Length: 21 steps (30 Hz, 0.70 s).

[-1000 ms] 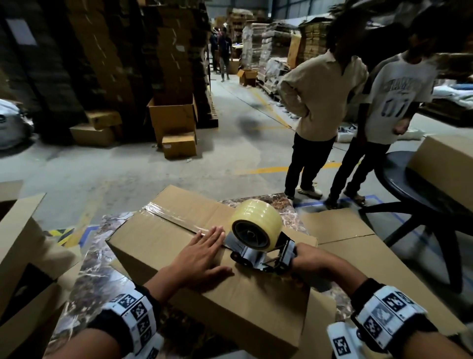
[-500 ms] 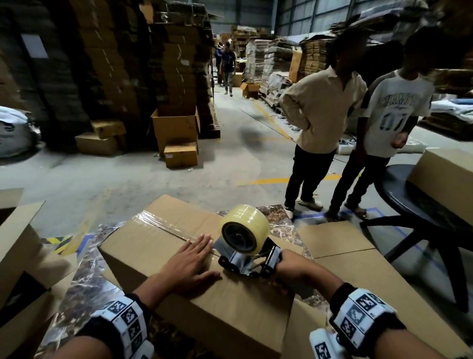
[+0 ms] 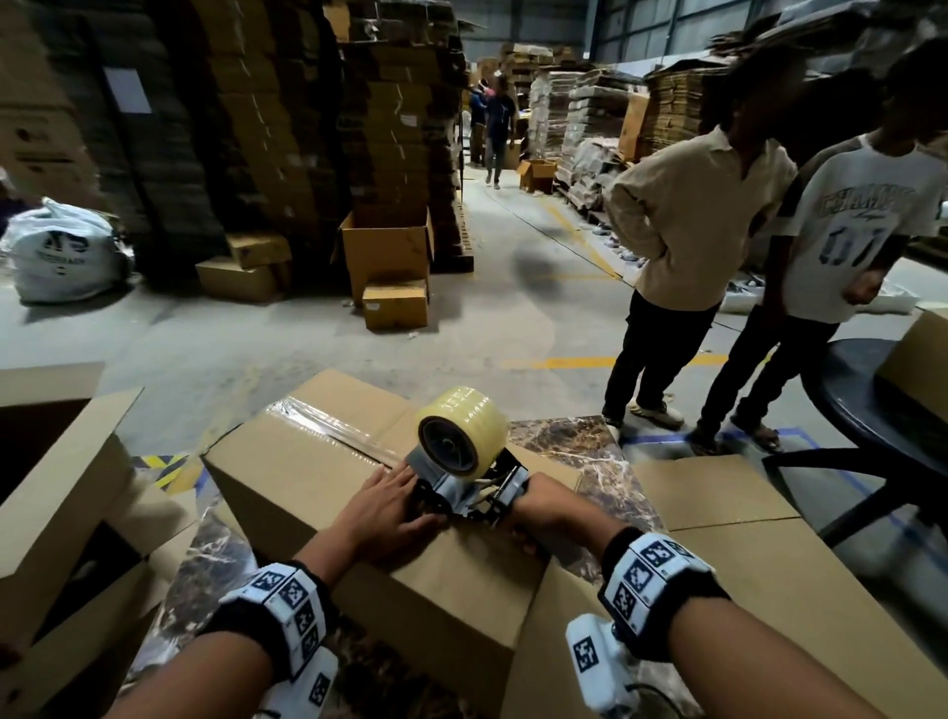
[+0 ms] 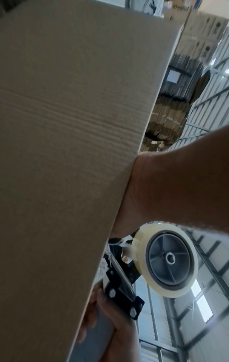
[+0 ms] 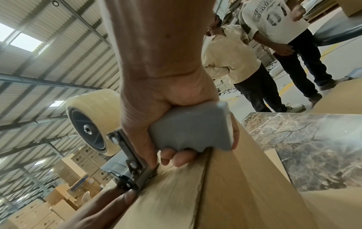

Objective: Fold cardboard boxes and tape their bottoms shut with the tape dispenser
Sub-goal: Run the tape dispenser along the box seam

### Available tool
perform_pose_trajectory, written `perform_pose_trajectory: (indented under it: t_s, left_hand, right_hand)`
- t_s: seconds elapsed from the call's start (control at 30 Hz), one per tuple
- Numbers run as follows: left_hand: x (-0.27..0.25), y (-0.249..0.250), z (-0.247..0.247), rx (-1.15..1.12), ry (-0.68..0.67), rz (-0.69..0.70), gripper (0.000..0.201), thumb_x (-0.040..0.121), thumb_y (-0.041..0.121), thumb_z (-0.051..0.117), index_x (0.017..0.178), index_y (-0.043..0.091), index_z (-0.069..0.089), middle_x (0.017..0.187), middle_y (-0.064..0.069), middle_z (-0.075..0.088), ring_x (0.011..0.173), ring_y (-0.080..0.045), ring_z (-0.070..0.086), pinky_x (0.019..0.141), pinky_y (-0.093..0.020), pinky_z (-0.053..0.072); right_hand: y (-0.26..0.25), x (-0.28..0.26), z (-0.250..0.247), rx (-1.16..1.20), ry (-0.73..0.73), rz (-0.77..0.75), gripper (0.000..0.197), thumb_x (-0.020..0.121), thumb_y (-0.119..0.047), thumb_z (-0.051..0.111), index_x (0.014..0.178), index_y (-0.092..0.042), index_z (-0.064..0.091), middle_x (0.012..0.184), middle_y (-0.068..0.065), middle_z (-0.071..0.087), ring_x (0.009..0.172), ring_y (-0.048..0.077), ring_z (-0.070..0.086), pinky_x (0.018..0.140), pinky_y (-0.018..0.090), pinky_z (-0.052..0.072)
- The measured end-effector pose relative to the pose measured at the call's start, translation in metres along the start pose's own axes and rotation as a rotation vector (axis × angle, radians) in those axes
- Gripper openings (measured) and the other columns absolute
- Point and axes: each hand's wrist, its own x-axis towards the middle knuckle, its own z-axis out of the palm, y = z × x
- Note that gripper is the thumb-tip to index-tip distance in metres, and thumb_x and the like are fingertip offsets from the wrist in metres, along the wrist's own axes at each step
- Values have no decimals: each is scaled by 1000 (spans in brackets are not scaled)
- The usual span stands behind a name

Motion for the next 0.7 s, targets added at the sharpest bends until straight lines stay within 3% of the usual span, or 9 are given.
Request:
perform_pose_trajectory:
  t_s: [0.1,0.27,0.43,0.57,0.7]
  left_hand:
    - [3,-5,0,8,-1,0,94,86,81,9,152,17,31,160,-2,28,148,-17,21,123,-42,9]
    - [-1,-4,-1,-15,16,28,97,82,84,1,157,25,18,164,2,14,151,-14,10,122,-44,12]
    - [-3,4,-8,19,-63,-24,102,80,86,6,158,20,4,162,6,-9,150,-11,-8,122,-39,2]
    - [-7,14,-15,0,-60,-37,95,87,81,16,157,18,-1,162,6,-10,148,-7,-13,121,-36,-2]
    - [-8,20,-16,35,-60,-63,105,80,86,3,157,16,-1,163,2,-10,149,-9,-13,122,-39,-2]
  right_hand:
    - [-6,4,-2,-12,-22,5,11,85,0,58,83,-11,58,63,6,52,47,14,47,45,27,41]
    - [-4,3,-7,-31,-53,0,19,80,7,58,72,-10,60,60,7,52,46,14,48,46,26,41]
    - [21,-10,-38,-152,-42,26,11,80,5,61,91,1,63,68,10,57,51,15,53,51,30,47]
    - [50,-33,-67,-153,-50,22,19,82,8,63,100,5,60,69,13,57,53,19,54,52,34,49]
    - [57,-37,-71,-150,-53,8,17,81,4,63,98,0,63,67,13,53,53,22,50,53,33,46]
